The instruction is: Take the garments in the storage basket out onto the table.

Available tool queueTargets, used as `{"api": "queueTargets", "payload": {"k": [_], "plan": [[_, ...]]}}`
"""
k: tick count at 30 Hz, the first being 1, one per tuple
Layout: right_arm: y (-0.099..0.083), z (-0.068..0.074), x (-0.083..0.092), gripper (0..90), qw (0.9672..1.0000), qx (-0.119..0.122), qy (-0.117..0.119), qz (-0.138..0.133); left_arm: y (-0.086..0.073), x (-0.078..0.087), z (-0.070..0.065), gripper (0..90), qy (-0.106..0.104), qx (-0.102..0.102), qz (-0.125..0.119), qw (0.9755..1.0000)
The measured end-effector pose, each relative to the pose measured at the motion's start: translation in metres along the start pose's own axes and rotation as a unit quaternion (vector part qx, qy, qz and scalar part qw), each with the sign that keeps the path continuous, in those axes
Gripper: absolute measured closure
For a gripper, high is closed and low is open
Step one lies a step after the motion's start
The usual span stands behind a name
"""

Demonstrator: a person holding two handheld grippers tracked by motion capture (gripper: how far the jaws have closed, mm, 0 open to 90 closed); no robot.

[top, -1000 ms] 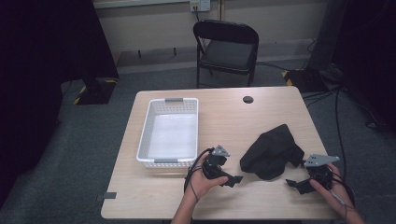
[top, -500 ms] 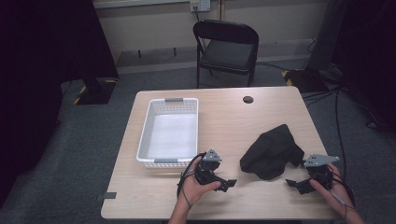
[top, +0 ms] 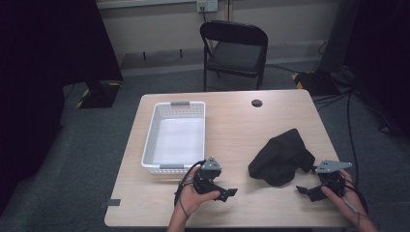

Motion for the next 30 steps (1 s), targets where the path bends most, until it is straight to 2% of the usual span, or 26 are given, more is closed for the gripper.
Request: {"api": "queueTargets", "payload": {"k": [15,21,25,30], "plan": [[0.0,0.0,0.0,0.0,1.0,0.0,0.0,0.0,-0.014,0.014,0.006,3.3,-0.015,-0.004,0.018,0.9997],[0.0,0.0,0.0,0.0,1.0,0.0,0.0,0.0,-0.019,0.024,0.01,3.3,-0.017,-0.013,0.014,0.9997],[0.0,0.0,0.0,0.0,1.0,0.0,0.0,0.0,-0.023,0.031,0.014,3.3,-0.018,-0.007,0.004,0.9998],[0.0,0.0,0.0,0.0,1.0,0.0,0.0,0.0,-0.029,0.038,0.019,3.3,-0.024,0.001,0.004,0.9997]]}}
Point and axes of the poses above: each handheld gripper's, and its own axes: x roughly backward along the jaws, y roughly out of its top, z roughly to its left, the point moved 3 cm from there along -x, roughly forward along the jaws, and after that the axes turned 6 degrees about z, right-handed, at the moved point
